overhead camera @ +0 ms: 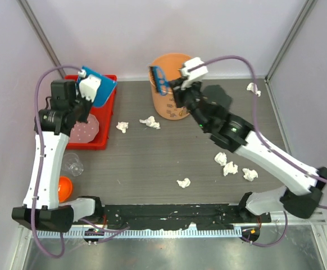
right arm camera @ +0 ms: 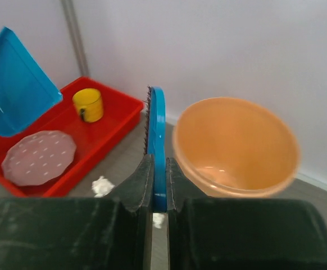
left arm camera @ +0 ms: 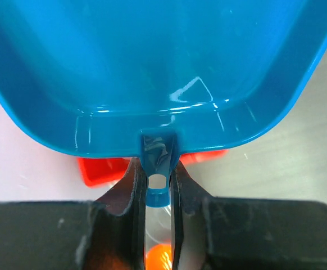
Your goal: Sweep away the paper scraps from the table
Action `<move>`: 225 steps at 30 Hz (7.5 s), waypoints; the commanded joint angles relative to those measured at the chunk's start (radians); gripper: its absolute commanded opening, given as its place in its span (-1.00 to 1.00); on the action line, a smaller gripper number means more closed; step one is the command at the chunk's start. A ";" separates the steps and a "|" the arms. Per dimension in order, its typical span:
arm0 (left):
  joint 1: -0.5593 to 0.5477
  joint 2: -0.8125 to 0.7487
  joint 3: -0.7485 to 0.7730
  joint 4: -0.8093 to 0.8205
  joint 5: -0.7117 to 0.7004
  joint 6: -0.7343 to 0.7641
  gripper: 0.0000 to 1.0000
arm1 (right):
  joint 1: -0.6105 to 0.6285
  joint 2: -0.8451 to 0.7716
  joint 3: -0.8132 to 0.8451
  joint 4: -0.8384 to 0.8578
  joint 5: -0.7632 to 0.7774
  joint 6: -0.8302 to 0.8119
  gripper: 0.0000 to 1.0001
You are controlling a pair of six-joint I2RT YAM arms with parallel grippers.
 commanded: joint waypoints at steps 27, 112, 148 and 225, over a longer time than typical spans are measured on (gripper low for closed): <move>0.234 -0.115 -0.282 -0.031 0.199 -0.039 -1.00 | -0.131 0.999 0.522 -0.105 -0.438 0.725 -0.98; -0.325 0.468 -0.574 0.072 -0.008 0.192 -1.00 | 0.083 0.425 -0.127 -0.203 -0.290 0.529 -0.98; -0.253 0.396 -0.226 0.031 0.251 -0.032 -1.00 | 0.005 -0.034 -0.241 -0.349 0.233 0.333 -0.98; -0.311 0.288 0.129 0.012 -0.189 0.091 -1.00 | -0.033 -0.094 -0.542 -0.542 -0.708 -0.061 -0.98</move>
